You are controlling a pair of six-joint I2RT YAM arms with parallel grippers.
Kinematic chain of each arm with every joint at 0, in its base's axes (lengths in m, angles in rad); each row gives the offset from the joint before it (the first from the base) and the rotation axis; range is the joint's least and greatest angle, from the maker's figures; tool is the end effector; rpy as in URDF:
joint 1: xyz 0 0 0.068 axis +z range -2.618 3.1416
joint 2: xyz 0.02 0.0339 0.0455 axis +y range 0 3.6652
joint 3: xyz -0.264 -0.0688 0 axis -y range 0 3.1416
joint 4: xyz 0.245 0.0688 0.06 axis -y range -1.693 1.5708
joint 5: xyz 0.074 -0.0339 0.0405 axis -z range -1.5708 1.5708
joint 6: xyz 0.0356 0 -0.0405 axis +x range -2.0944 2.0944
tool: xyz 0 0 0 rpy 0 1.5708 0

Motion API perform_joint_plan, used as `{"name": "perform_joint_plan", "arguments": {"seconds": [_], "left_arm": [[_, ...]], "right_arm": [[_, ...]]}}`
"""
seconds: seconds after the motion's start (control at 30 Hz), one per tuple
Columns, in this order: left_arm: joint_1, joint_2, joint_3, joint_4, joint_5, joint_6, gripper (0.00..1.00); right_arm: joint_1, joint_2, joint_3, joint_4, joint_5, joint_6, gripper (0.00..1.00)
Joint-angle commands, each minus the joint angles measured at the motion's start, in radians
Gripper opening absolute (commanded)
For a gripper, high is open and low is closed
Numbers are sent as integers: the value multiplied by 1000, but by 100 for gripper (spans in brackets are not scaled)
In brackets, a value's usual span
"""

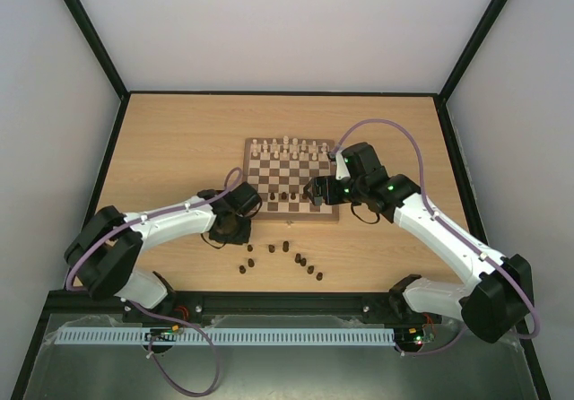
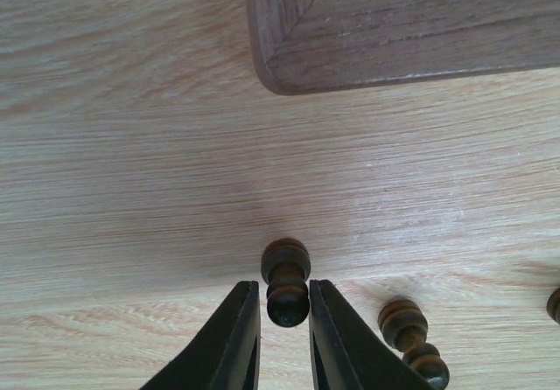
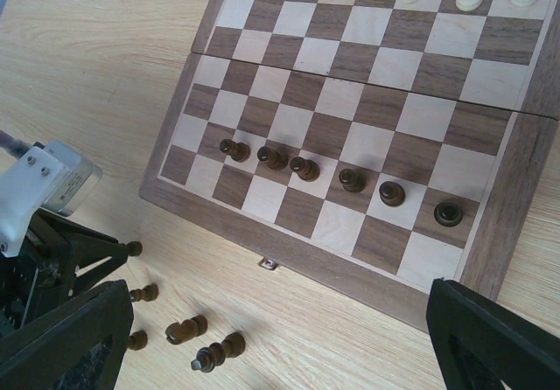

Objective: Set up the chess pieces on the board
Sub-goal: Pick up the chess piece at the center of the board, then place the chess piece on the chessboard.

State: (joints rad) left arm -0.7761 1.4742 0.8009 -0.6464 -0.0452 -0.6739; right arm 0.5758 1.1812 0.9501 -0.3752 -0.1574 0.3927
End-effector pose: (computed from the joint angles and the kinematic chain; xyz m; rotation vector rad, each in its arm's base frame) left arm 0.1800 -0.1745 0.1643 0.1407 2.9141 -0.1948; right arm 0.2164 0.1472 0.2978 -0.2994 2.2408 0.7081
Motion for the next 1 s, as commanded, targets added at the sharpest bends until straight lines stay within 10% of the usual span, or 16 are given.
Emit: {"name": "perform_joint_plan", "arguments": {"seconds": [0.0, 0.97], "left_arm": [[-10, 23, 16, 4, -15, 7, 17], [3, 271, 519, -203, -99, 221, 12]], "right_arm": [[-2, -20, -14, -3, -16, -7, 93], [-1, -35, 1, -29, 46, -6, 92]]}}
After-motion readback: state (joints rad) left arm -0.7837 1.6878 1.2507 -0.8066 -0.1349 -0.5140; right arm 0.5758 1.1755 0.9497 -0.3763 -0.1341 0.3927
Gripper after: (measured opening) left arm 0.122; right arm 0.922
